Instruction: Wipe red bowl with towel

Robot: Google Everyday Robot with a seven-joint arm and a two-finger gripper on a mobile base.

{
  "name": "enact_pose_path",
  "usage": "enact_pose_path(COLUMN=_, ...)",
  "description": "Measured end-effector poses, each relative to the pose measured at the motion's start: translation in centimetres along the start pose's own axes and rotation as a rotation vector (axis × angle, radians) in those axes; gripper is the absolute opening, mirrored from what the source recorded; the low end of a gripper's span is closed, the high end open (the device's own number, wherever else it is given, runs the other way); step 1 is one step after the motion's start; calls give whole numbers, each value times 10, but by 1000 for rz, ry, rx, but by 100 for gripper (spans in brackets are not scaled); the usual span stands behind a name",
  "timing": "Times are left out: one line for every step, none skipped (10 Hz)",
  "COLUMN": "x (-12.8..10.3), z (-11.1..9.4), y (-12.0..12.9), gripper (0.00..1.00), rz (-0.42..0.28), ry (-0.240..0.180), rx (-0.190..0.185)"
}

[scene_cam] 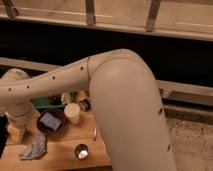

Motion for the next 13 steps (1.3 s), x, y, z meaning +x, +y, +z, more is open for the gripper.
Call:
enact_pose_path(x=-1, z=1, y=3, gripper=80, rz=-21, ry=-2, rx=-8)
enact_pose_path(x=-2, z=1, y=5, gripper=80, rz=-29, ry=-3, rx=-12)
enact_pose_path(x=-1, z=1, y=5, gripper=80, rz=-29, ry=-2, rx=-11)
enact_pose_path(x=-1, z=1, y=4, gripper=80, rz=-27, ry=1, rx=-5)
enact_pose_path(x=-5, z=6, y=3, gripper=80, rz=-31, ry=4, rx=-3)
enact_pose_path(x=-12, z=17, y=4, gripper=80, rz=-43, ry=12, rx=-16)
enact_pose_path(x=-23, z=36, y=5, gripper=80, rz=-70, ry=29, rx=-37)
enact_pose_path(x=-32, z=50, y=8, gripper=80, rz=-94, ry=37, rx=-52)
enact_pose_path(x=-42, z=64, y=14, gripper=80, rz=-124, ry=44, rx=-69)
enact_pose_path(x=-46, z=73, y=18, gripper=80, rz=-148, ry=56, rx=-84)
enact_pose_path(x=-45, z=78, y=20, gripper=80, rz=-159, ry=64, rx=-95)
enact_pose_path(x=-40, z=84, y=25, gripper=80, rz=-174, ry=75, rx=-110)
enact_pose_path(x=-36, z=89, y=27, gripper=80, rz=-179, ry=80, rx=-120)
